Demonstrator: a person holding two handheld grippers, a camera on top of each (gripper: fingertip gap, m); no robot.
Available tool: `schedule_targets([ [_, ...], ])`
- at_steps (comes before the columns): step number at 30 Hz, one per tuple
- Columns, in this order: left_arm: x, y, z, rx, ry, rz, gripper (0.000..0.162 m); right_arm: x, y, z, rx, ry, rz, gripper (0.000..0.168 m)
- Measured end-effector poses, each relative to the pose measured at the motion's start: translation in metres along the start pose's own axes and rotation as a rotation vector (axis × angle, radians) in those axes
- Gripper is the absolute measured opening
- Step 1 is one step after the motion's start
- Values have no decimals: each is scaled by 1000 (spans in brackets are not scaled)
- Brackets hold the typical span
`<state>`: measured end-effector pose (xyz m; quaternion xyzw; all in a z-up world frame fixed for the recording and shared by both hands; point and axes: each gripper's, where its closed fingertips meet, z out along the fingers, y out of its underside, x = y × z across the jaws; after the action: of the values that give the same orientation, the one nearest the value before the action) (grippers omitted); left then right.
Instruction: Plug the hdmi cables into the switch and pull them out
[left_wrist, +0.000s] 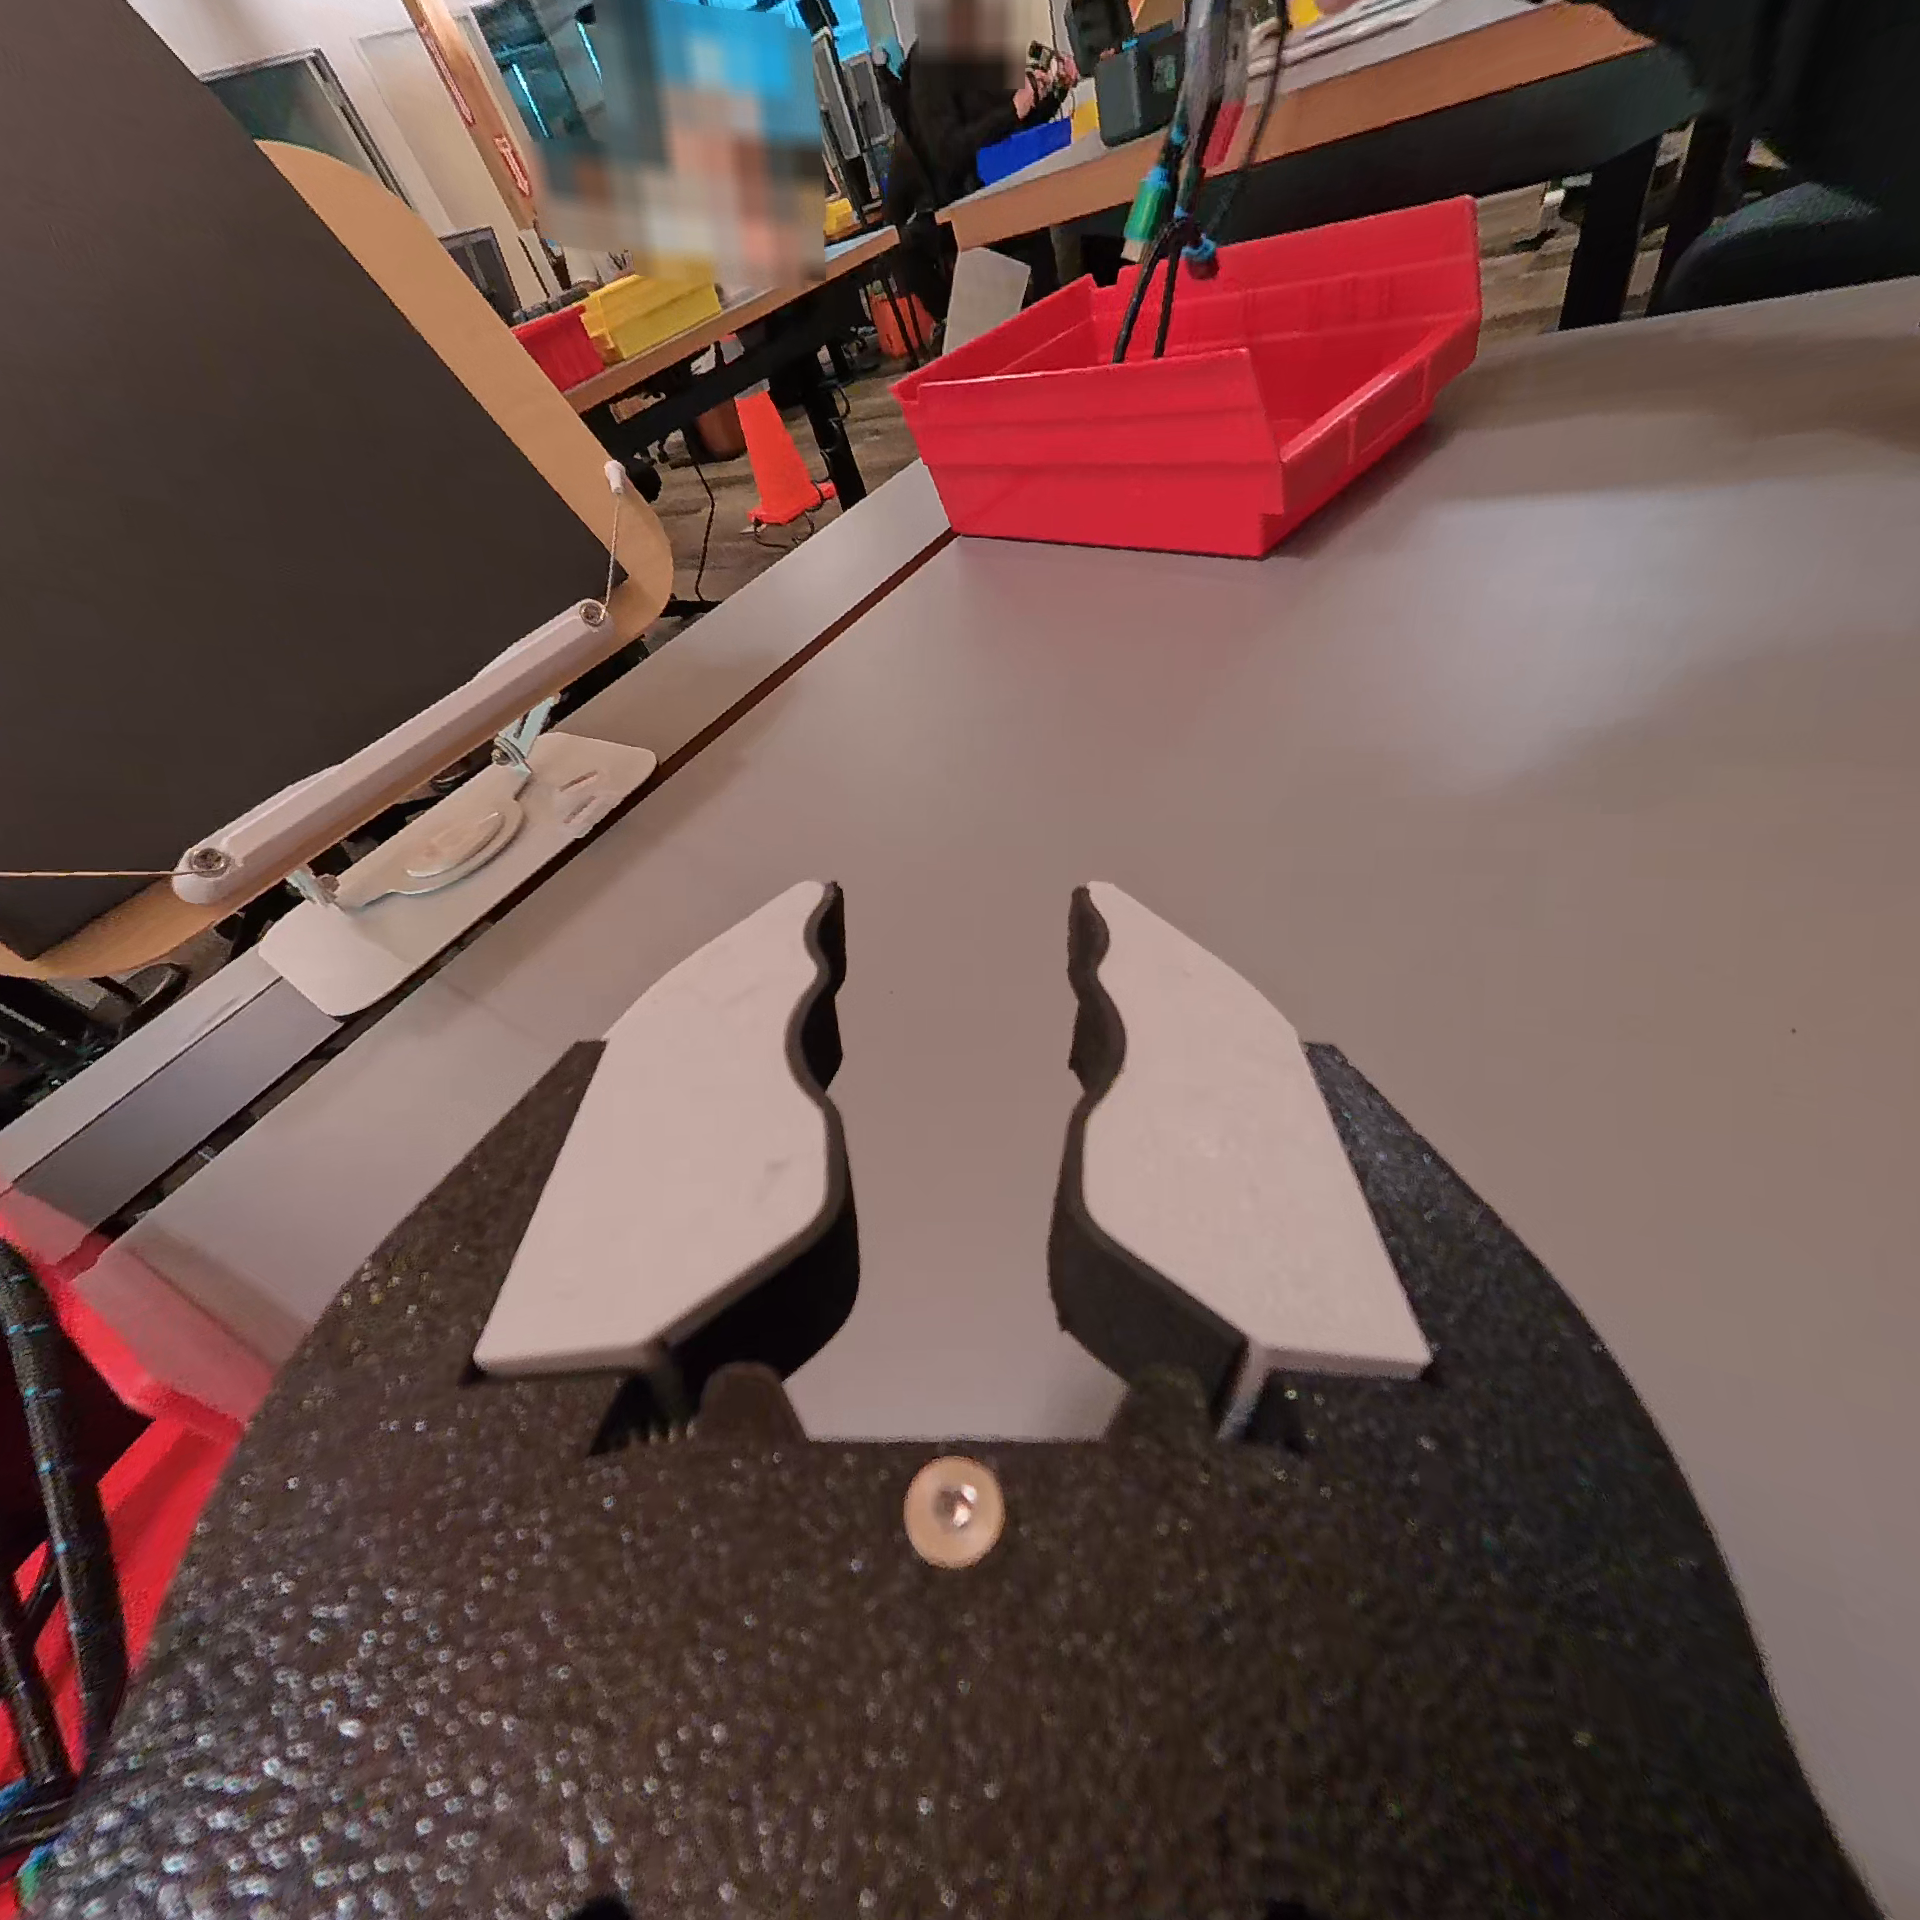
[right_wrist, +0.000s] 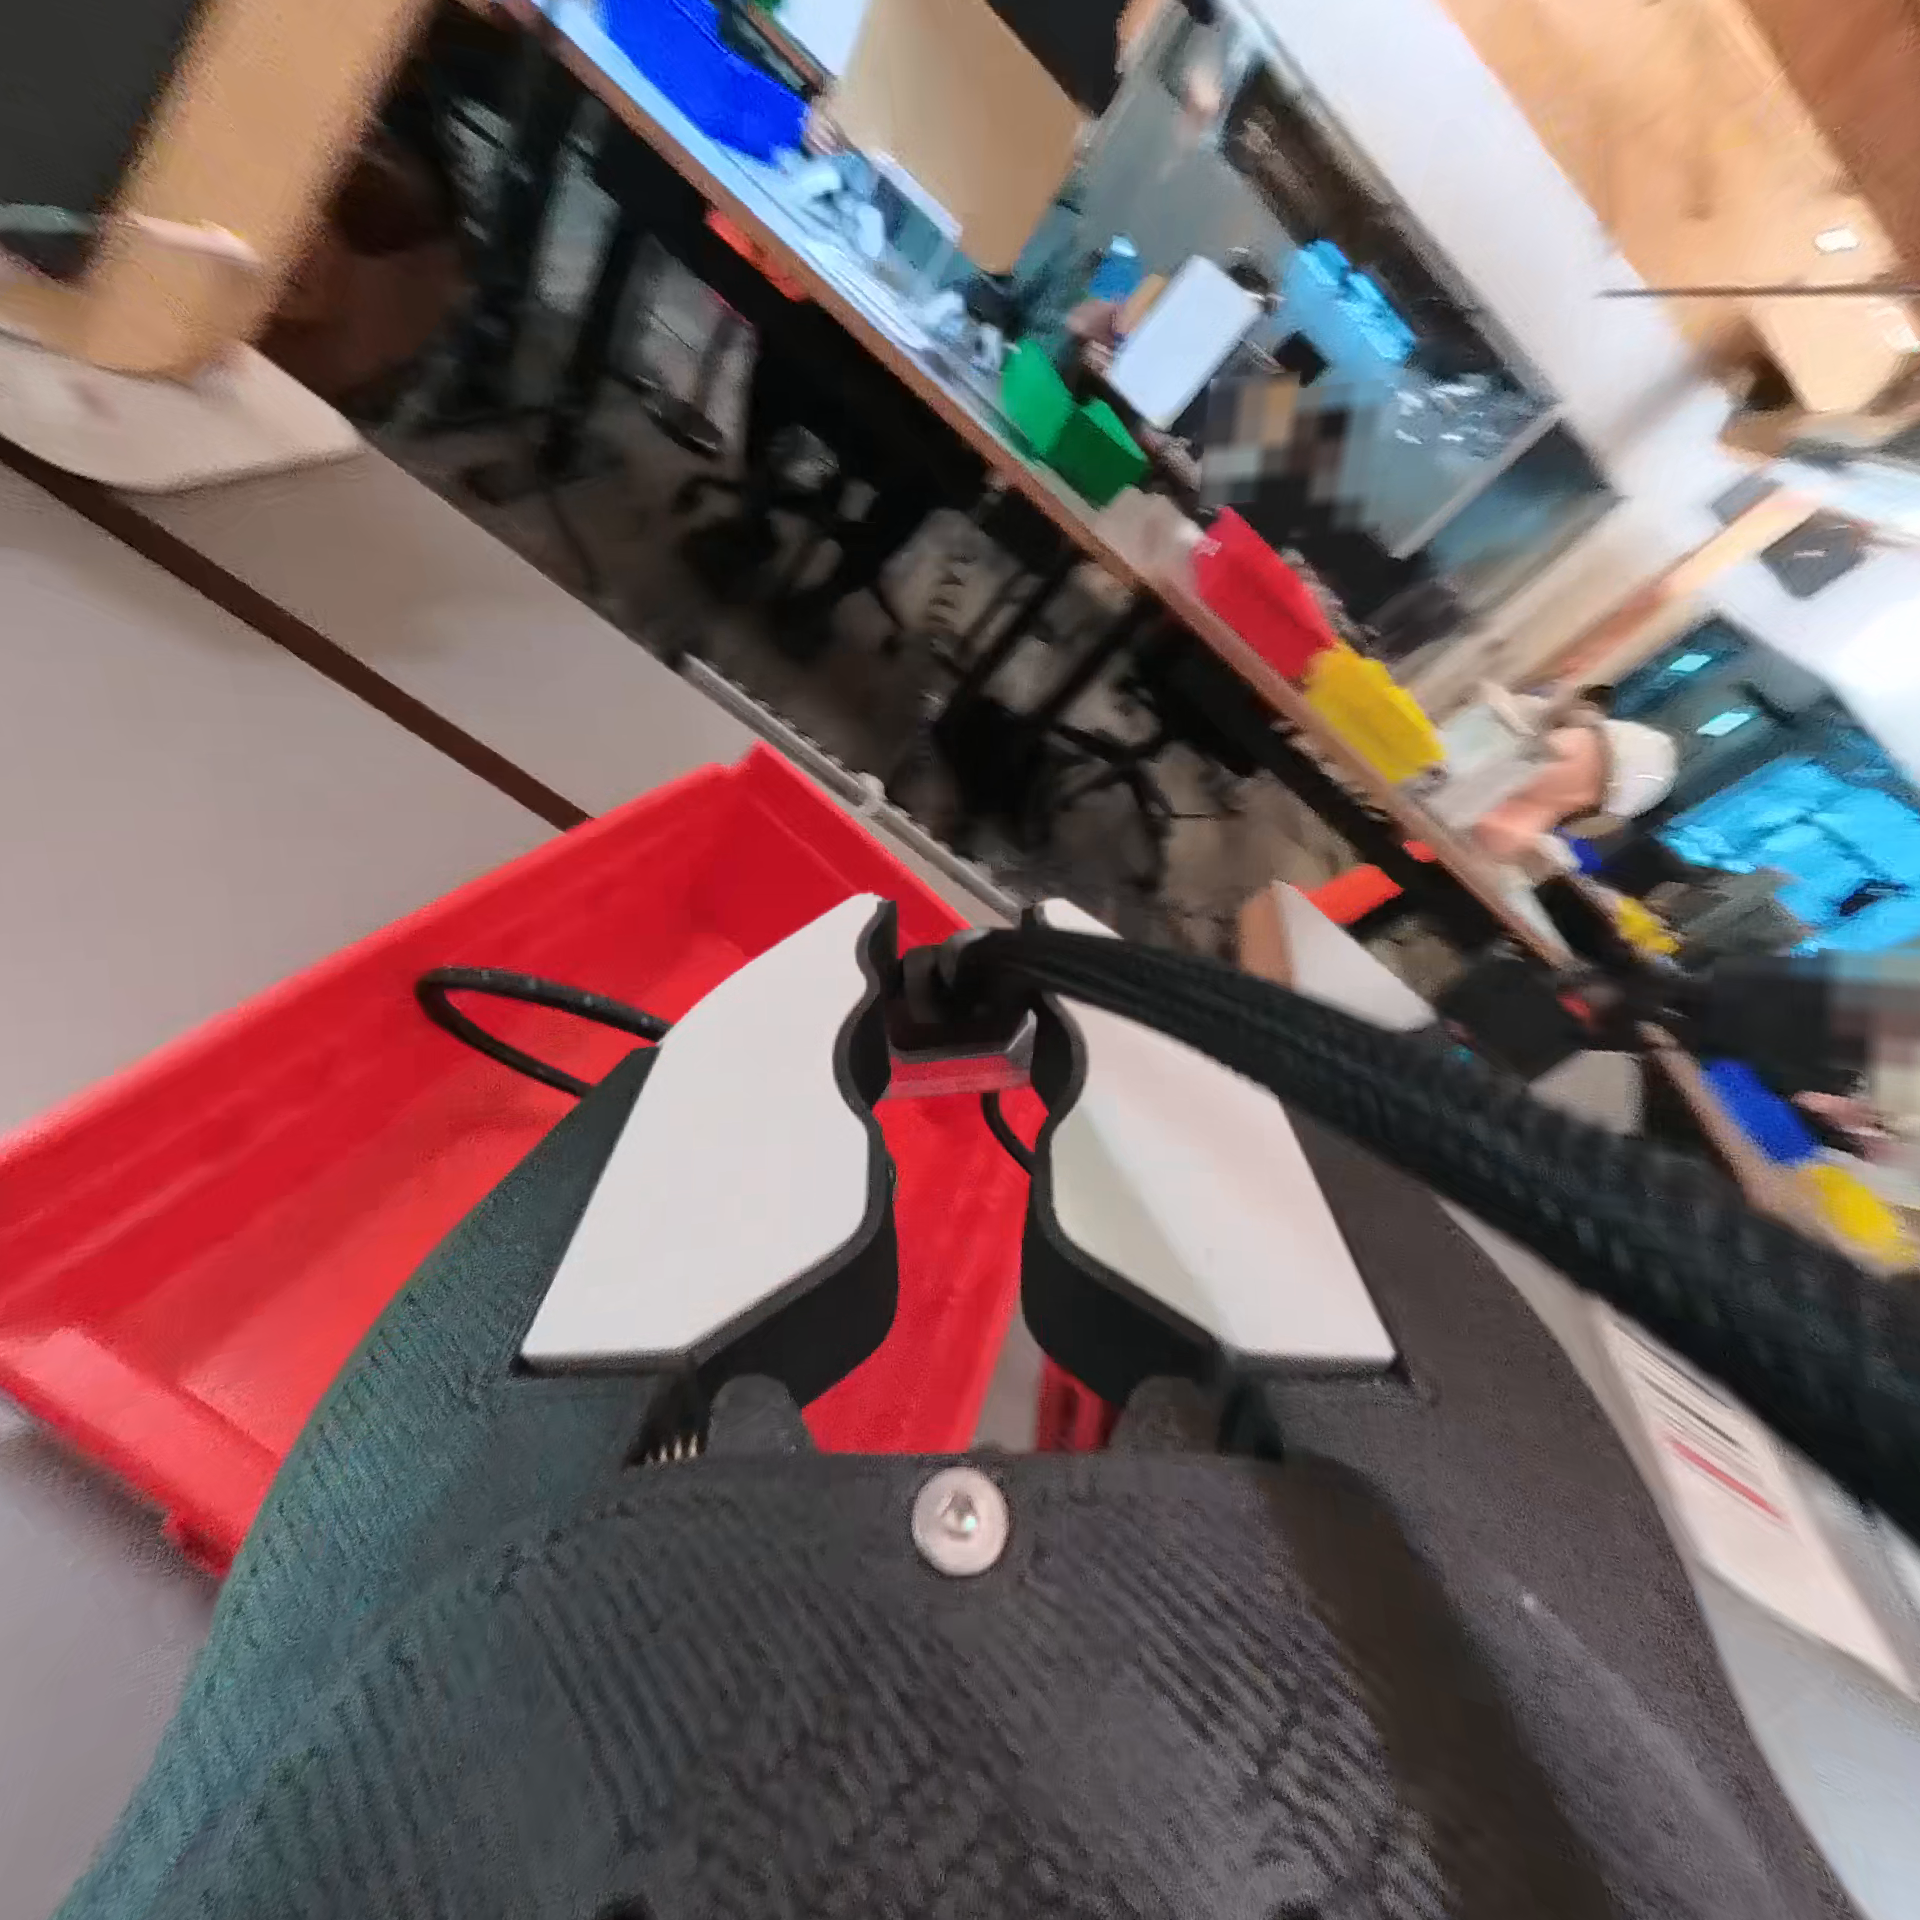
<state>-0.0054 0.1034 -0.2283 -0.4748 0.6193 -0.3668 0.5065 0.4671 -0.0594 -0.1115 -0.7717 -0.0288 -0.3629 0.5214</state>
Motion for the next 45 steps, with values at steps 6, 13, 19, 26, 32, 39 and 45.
schedule_targets([
  [6,4,-1,2,7,15,-4,40,1,-27,17,187,-72,-17,24],
  [13,9,5,6,-21,32,-6,40,-13,10,49,37,-264,19,24],
  [19,10,4,8,-9,49,-28,39,-14,46,45,-227,-376,-66,24],
  [26,18,7,7,-33,92,-44,38,-28,60,28,-475,-500,13,49],
  [32,33,17,9,-94,166,-42,38,-22,64,20,-704,-536,254,76],
  [39,37,18,8,-106,193,-42,38,6,29,26,-479,-422,247,66],
  [45,37,17,9,-88,207,-71,38,6,0,37,-99,-424,495,5],
])
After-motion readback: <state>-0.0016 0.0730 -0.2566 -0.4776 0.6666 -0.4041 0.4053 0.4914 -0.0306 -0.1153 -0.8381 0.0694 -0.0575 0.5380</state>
